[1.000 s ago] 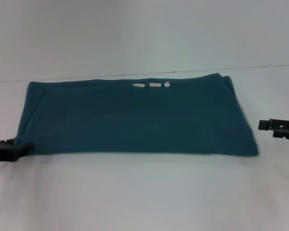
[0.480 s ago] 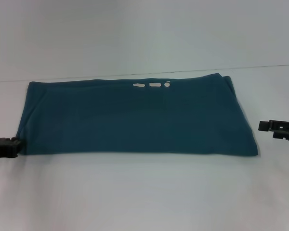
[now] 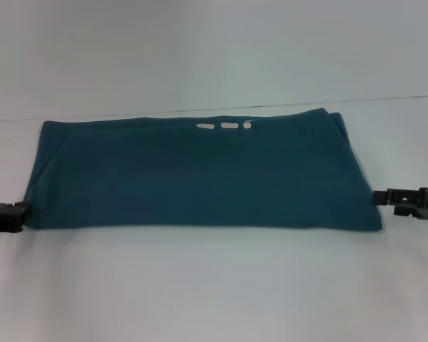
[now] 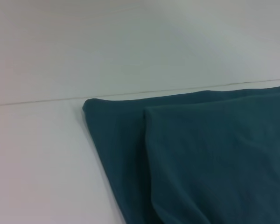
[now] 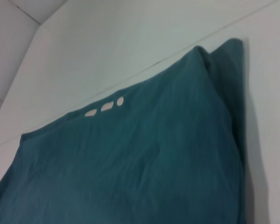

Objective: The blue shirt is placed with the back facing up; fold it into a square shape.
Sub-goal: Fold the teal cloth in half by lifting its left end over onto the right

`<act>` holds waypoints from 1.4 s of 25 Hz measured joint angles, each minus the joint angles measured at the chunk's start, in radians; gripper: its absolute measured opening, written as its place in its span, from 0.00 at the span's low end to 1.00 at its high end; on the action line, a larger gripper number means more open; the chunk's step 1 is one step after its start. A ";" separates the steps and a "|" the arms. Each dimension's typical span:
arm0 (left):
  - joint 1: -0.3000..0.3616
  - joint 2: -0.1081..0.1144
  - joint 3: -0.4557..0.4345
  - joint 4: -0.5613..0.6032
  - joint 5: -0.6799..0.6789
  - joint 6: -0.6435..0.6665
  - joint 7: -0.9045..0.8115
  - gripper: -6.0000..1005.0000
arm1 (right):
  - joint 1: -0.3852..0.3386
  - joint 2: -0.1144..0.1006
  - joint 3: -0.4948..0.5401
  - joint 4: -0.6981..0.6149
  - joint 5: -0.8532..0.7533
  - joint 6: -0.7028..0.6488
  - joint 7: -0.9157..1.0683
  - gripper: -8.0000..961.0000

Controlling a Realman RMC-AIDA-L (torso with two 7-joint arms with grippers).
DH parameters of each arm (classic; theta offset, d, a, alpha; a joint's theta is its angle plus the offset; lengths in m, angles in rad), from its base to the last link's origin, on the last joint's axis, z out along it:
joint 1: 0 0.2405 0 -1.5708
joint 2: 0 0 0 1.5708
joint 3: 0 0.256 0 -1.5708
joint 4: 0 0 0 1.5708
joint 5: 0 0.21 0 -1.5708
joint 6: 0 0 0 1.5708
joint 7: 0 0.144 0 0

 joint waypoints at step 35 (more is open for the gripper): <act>-0.005 0.002 0.001 0.013 0.000 0.031 -0.001 0.01 | 0.029 0.035 -0.038 0.043 -0.004 0.106 -0.015 0.81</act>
